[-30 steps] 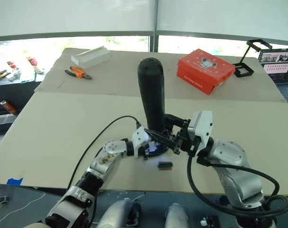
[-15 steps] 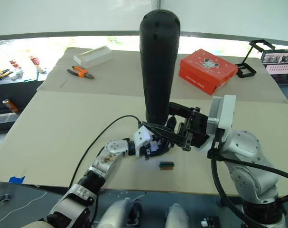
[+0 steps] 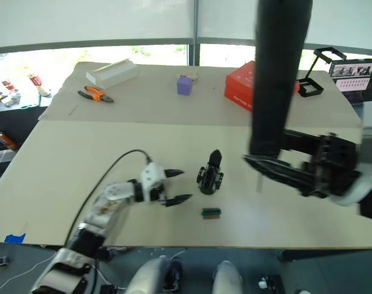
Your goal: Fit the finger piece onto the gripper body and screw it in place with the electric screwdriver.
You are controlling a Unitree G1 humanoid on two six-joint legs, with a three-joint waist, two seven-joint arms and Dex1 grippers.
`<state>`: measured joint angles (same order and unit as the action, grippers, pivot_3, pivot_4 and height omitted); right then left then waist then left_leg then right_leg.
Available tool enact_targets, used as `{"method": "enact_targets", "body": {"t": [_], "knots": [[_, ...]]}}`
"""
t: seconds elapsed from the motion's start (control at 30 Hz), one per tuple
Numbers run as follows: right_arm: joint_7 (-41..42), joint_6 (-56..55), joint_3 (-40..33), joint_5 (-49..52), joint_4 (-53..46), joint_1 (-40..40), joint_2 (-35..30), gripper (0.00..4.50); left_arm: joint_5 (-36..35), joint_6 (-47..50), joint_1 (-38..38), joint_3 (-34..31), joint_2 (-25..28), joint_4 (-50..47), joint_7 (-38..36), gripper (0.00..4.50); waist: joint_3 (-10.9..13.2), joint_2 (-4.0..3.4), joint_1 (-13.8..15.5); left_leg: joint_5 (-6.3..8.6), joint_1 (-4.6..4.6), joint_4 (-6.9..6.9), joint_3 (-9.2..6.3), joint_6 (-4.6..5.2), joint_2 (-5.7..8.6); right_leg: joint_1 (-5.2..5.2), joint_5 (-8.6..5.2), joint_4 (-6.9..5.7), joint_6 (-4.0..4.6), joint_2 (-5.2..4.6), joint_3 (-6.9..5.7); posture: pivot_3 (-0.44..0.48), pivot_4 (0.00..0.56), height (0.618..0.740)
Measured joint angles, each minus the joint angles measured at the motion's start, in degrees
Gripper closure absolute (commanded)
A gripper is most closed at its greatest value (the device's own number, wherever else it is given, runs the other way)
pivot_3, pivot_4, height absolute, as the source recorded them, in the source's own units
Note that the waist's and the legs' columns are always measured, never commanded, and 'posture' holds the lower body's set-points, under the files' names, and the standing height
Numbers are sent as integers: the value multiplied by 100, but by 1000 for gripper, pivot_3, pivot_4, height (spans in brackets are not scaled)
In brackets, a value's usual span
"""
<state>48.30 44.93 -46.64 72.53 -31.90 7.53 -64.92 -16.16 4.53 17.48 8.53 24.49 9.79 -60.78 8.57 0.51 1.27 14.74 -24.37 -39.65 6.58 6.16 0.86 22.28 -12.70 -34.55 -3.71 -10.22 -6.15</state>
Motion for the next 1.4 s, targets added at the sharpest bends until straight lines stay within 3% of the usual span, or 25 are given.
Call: {"method": "enact_targets", "body": {"t": [0.1, 0.23, 0.33, 0.5, 0.63, 0.7, 0.73, 0.83, 0.87, 0.97, 1.07, 1.17, 1.23, 1.4], "knots": [[541, 712, -245, -754, 807, 773, -522, 2564, -758, 297, -332, -473, 655, -297, -867, 43, 18, -23, 7, 6, 0, -2, -1, 5, 10, 10, 0, 9, -7, -12, -3, 0, 150, 740], [764, 1045, 444, -1886, 1640, 1014, -1215, 2564, -1206, 332, -408, -937, 1188, -402, -1551, 43, 31, -58, 29, 11, -5, -4, 0, 8, 25, 17, -4, 13, -19, -11, -2, 0, 150, 740], [855, 766, 1682, -2698, 2611, 488, -1485, 2564, -1268, 265, -495, -1146, 1320, -375, -1694, 43, 36, -60, 6, 12, -10, -2, 2, 8, 30, 23, -4, 18, -24, -5, -1, 0, 150, 740], [914, 477, 3572, -3877, 3848, -659, -1416, 2564, -1187, 137, -881, -1350, 1578, -381, -1633, 43, 59, -98, -59, 5, -46, -3, 14, 2, 32, 73, -4, -1, -24, -2, 5, 0, 150, 740], [1040, 448, 4413, -4456, 4410, -1415, -1094, 2564, -1095, -108, -990, -1446, 1563, -383, -1451, 43, 70, -112, -68, -10, -65, -10, 22, -21, 28, 78, -4, -42, -18, -5, -1, 0, 150, 740], [1137, 392, 4576, -4644, 4548, -1637, -1041, 1533, -1084, -168, -1043, -1490, 1563, -383, -1364, 0, 70, -118, -68, -11, -63, -12, 22, -25, 25, 87, -3, -46, -17, -5, -2, 0, 150, 740], [1171, 370, 4608, -4688, 4591, -1705, -1036, 1222, -1084, -176, -1046, -1494, 1564, -383, -1334, 0, 70, -119, -69, -11, -63, -13, 21, -26, 23, 94, -3, -46, -17, -4, -3, 0, 150, 740], [1294, 352, 4604, -4834, 4703, -1871, -1031, 159, -1066, -170, -1063, -1510, 1591, -388, -1226, 0, 69, -118, -54, -10, -62, -13, 14, -26, 25, 96, -3, -44, -17, -5, -8, 0, 150, 740], [1312, 327, 4580, -4877, 4723, -1859, -1031, 37, -1037, -170, -1065, -1513, 1606, -390, -1173, 0, 69, -118, -47, -10, -62, -13, 14, -25, 28, 96, -3, -44, -17, -6, -10, 0, 150, 740], [1431, -69, 4150, -4907, 4737, -1568, -1049, 37, -841, -215, -1071, -1570, 1690, -405, -953, 0, 69, -119, -39, -10, -63, -10, 16, -24, 32, 90, -3, -44, -18, -8, -11, 0, 150, 740], [1953, -1012, 3033, -4863, 4494, -936, -973, 37, -751, -292, -1152, -1675, 1839, -422, -842, 0, 70, -119, -47, -11, -66, -8, 21, -24, 29, 76, -3, -46, -18, -1, -15, 0, 150, 740], [2974, -2059, 1596, -4317, 3601, -480, -327, 37, -752, -282, -1250, -1889, 1988, -458, -779, 0, 73, -112, -63, -13, -63, -9, 16, -28, 15, 67, -3, -42, -18, 19, -17, 0, 150, 740], [3335, -2408, 1096, -3936, 2774, -266, 151, 37, -759, -247, -1375, -2087, 2118, -510, -720, 0, 74, -105, -71, -13, -54, -7, 9, -30, 10, 61, -4, -44, -17, 23, -16, 0, 150, 740], [3240, -3433, 1298, -3874, 1680, -201, 1241, 37, -763, -232, -1664, -2268, 2175, -599, -646, 0, 78, -94, -52, -8, -33, -7, 10, -31, 24, 72, -3, -45, -19, 7, -3, 0, 150, 740]]}}
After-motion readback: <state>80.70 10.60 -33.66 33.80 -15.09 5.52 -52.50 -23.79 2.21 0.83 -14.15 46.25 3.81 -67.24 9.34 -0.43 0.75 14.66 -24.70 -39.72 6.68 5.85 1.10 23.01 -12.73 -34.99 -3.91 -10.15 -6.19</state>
